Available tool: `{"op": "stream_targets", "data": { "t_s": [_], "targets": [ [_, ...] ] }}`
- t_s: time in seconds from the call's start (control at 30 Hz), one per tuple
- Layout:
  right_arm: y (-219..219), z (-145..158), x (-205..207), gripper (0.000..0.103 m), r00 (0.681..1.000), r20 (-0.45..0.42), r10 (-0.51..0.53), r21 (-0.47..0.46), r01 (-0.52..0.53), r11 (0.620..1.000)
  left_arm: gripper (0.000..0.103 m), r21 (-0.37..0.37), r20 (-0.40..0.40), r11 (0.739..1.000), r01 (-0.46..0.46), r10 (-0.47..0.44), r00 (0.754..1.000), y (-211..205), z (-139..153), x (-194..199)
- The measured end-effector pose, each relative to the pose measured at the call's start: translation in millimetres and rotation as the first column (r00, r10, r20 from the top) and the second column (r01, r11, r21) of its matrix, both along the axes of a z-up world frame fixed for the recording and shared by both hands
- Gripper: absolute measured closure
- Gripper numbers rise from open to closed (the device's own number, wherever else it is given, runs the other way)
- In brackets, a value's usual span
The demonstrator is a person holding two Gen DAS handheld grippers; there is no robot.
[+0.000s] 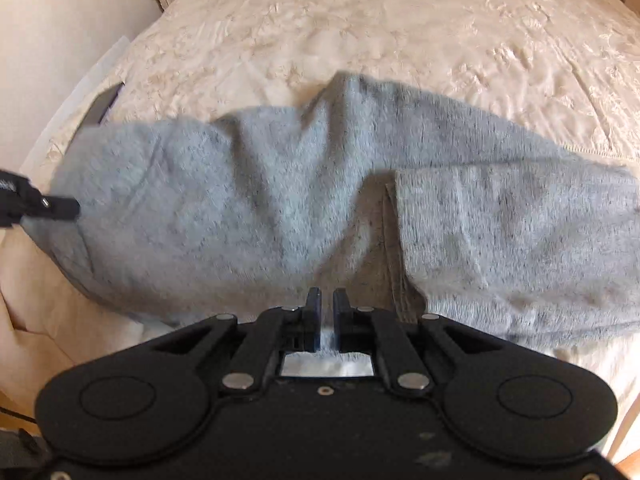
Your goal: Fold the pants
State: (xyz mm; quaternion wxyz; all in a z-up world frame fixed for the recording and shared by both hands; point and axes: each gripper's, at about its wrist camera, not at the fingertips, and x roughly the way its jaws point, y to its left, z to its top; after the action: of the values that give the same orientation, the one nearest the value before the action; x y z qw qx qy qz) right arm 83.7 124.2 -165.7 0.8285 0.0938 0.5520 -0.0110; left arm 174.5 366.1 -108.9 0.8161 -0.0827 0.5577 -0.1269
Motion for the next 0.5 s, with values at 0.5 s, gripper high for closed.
{"op": "stream_targets", "data": {
  "t_s": [0.5],
  "targets": [
    [-68.0,37.0,-27.6,0.095,0.997,0.082,0.007,0.226,-0.026,0.974,0.086,0.143,0.188,0.987,0.074,-0.101,0.977,-114.5,103.4,-27.3]
  ]
}}
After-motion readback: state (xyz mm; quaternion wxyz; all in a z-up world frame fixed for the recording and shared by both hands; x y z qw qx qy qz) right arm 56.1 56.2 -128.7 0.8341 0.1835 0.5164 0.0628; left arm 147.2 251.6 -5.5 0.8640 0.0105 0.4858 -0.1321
